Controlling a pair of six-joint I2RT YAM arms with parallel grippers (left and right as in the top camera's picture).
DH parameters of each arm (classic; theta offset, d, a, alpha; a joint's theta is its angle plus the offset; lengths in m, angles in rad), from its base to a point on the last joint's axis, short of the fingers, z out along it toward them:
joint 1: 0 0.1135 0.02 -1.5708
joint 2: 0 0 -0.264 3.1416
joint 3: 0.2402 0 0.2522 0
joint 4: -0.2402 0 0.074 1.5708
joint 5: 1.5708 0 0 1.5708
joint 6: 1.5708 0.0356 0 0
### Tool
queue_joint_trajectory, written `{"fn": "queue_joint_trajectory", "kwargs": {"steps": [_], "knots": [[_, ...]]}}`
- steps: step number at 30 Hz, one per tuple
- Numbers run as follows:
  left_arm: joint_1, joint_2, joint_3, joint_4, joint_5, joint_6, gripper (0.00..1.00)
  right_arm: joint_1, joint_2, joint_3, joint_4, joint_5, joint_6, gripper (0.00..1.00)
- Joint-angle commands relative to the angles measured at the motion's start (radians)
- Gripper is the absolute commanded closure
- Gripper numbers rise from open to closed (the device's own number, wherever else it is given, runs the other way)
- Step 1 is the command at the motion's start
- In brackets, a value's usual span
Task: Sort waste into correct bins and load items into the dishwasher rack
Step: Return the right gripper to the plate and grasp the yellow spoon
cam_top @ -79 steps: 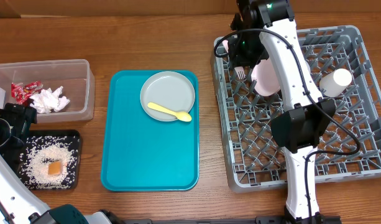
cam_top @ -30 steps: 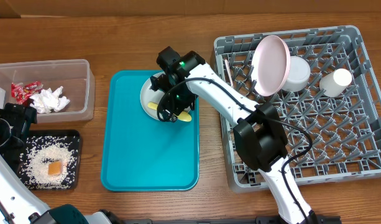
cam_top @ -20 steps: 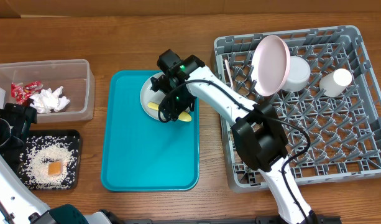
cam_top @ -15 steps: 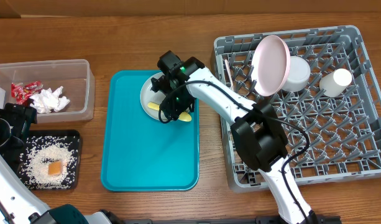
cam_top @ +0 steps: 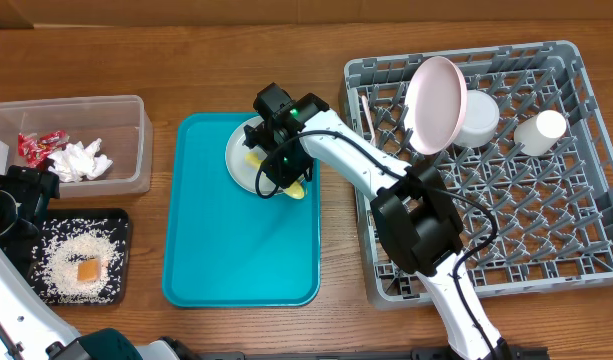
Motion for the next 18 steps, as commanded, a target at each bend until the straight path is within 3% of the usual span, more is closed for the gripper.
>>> {"fn": "queue_joint_trajectory", "kwargs": {"steps": [1,5,6,7,8,10,15,18], "knots": [[0.004,0.002,-0.005,0.001,-0.011,-0.014,0.0,0.0,0.003,-0.003,0.005,-0.002,0.004,0.84],[0.004,0.002,-0.005,0.001,-0.011,-0.014,0.0,0.0,0.003,-0.003,0.005,-0.005,0.005,0.86],[0.004,0.002,-0.005,0.001,-0.011,-0.014,0.0,0.0,0.003,-0.003,0.005,-0.01,0.005,0.83],[0.004,0.002,-0.005,0.001,-0.011,-0.014,0.0,0.0,0.003,-0.003,0.004,-0.016,0.005,0.69],[0.004,0.002,-0.005,0.001,-0.011,-0.014,0.0,0.0,0.003,-0.003,0.005,-0.026,0.008,0.61],[0.004,0.002,-0.005,0.0,-0.011,-0.014,0.0,0.0,0.003,-0.003,0.008,-0.035,0.008,0.59],[0.004,0.002,-0.005,0.001,-0.011,-0.014,0.0,0.0,0.017,-0.003,0.012,-0.035,0.009,0.61],[0.004,0.002,-0.005,0.001,-0.011,-0.014,0.0,0.0,0.035,-0.003,0.013,-0.036,0.027,0.74]]}}
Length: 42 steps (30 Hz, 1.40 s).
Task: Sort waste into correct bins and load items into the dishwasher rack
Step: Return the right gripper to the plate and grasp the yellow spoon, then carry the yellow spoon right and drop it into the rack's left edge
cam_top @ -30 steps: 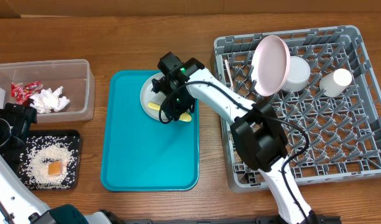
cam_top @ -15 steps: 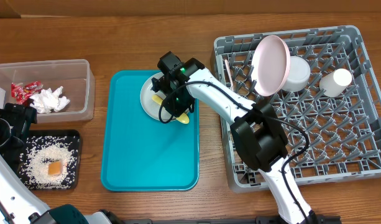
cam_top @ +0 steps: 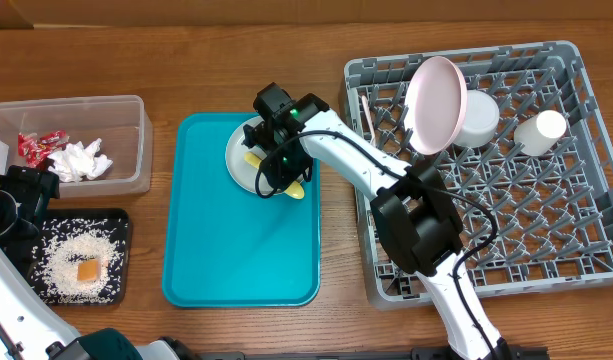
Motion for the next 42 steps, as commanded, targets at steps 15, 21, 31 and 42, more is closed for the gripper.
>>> {"fn": "queue_joint_trajectory", "kwargs": {"steps": [15,21,31,42], "knots": [[0.004,0.002,-0.005,0.001,-0.011,-0.014,0.0,-0.01,0.05,0.079,-0.046,0.005,0.018,0.96],[0.004,0.002,-0.005,0.001,-0.011,-0.014,0.0,-0.019,0.048,0.212,-0.12,0.004,0.019,0.96],[0.004,0.002,-0.005,0.001,-0.011,-0.014,0.0,-0.12,0.045,0.511,-0.323,0.089,0.14,0.96],[0.004,0.002,-0.005,0.001,-0.011,-0.014,0.0,-0.347,0.045,0.622,-0.486,0.169,0.269,0.96]]}}
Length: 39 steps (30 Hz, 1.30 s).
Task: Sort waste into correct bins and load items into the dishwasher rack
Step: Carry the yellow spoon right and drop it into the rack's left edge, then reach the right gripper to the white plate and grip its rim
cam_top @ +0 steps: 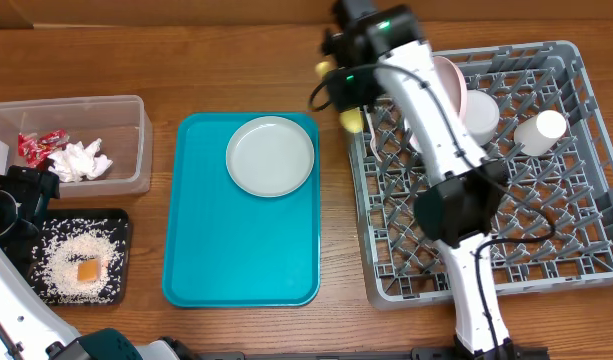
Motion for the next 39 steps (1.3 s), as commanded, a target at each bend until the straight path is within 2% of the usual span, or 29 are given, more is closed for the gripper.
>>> {"fn": "queue_joint_trajectory", "kwargs": {"steps": [1,8,10,11,13,17,19,21,29,32,34,39], "knots": [[0.004,0.002,-0.005,0.001,-0.011,-0.014,0.0,-0.06,-0.005,0.025,-0.022,0.04,0.084,0.96],[0.004,0.002,-0.005,0.001,-0.011,-0.014,0.0,-0.102,-0.004,0.019,-0.062,0.038,0.086,0.96],[0.004,0.002,-0.005,0.001,-0.011,-0.014,0.0,-0.102,-0.004,0.012,-0.064,0.038,0.082,0.92],[0.004,0.002,-0.005,0.001,-0.011,-0.014,0.0,-0.101,-0.004,0.005,-0.063,0.038,0.082,0.85],[0.004,0.002,-0.005,0.001,-0.011,-0.014,0.0,-0.097,-0.003,-0.006,-0.061,0.038,0.082,0.6],[0.004,0.002,-0.005,0.001,-0.011,-0.014,0.0,-0.097,-0.003,-0.021,-0.051,0.037,0.083,0.2],[0.004,0.002,-0.005,0.001,-0.011,-0.014,0.0,-0.097,-0.003,-0.021,-0.048,0.034,0.084,0.09],[0.004,0.002,-0.005,0.001,-0.011,-0.014,0.0,-0.097,-0.003,-0.021,-0.047,0.003,0.087,0.05],[0.004,0.002,-0.005,0.001,-0.011,-0.014,0.0,-0.054,-0.06,-0.019,-0.055,-0.187,0.099,0.04],[0.004,0.002,-0.005,0.001,-0.011,-0.014,0.0,-0.005,-0.094,-0.019,-0.043,-0.18,0.183,0.03],[0.004,0.002,-0.005,0.001,-0.011,-0.014,0.0,0.03,-0.101,-0.019,-0.037,-0.143,0.287,0.0],[0.004,0.002,-0.005,0.001,-0.011,-0.014,0.0,0.103,-0.101,-0.019,-0.06,0.073,0.545,0.0]]}}
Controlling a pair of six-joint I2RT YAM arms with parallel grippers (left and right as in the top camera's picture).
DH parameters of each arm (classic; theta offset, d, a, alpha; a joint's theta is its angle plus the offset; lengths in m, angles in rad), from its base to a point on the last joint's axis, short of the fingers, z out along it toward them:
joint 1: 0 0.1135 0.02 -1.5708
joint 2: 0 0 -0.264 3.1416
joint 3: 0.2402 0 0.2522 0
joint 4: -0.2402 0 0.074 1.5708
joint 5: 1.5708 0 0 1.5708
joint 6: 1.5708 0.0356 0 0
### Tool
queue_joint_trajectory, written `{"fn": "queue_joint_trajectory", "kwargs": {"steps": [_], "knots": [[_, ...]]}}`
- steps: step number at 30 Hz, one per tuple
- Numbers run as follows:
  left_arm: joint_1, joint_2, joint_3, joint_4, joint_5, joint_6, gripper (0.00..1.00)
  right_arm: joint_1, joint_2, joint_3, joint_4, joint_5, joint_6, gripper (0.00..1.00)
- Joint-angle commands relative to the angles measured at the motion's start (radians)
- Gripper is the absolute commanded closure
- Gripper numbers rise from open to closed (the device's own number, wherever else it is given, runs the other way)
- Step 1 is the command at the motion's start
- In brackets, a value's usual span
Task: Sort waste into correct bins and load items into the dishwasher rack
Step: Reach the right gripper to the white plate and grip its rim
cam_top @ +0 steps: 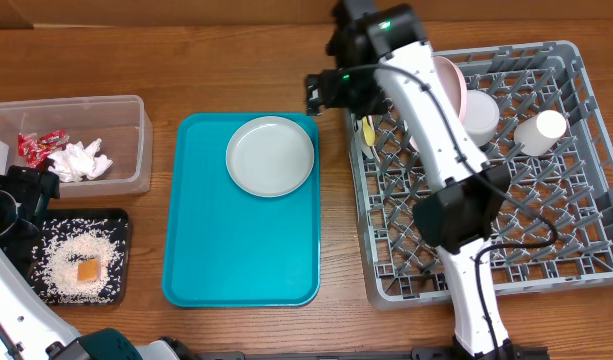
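A yellow utensil (369,129) lies in the left column of the grey dishwasher rack (586,250). My right gripper (318,93) hangs just left of the rack's far left corner, above the wood, open with nothing in it. A pale green plate (270,156) sits bare on the teal tray (236,250). In the rack stand a pink plate (454,100), a white bowl (483,122) and a white cup (542,130). My left gripper (24,195) is at the far left edge by the black tray; its fingers do not show clearly.
A clear bin (126,140) at the far left holds red wrappers (38,146) and crumpled tissue (81,160). A black tray (121,225) in front of it holds rice and an orange piece (87,271). My right arm crosses the rack's left half.
The yellow utensil was in my right gripper over the rack's left edge. Now it rests in the rack, and the gripper stands a little to the left without it.
My right gripper was down at the green plate on the tray, at the yellow utensil, and stayed there. Then it held the utensil up by the rack's far left corner, leaving the plate bare. Now the utensil is in the rack.
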Motion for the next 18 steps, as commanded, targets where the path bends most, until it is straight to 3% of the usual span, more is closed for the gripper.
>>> {"fn": "queue_joint_trajectory", "kwargs": {"steps": [1,9,14,18], "knots": [[0.004,0.002,-0.005,0.001,-0.011,-0.014,0.0,0.043,-0.055,0.003,-0.015,0.16,0.24,0.0],[0.004,0.002,-0.005,0.0,-0.011,-0.014,0.0,0.213,-0.06,0.002,-0.063,0.185,0.376,0.0],[0.004,0.002,-0.005,0.001,-0.011,-0.014,0.0,0.314,-0.055,0.0,-0.056,0.314,0.647,0.0],[0.004,0.002,-0.005,0.001,-0.011,-0.014,0.0,0.339,-0.053,-0.01,-0.031,0.306,0.765,0.0]]}}
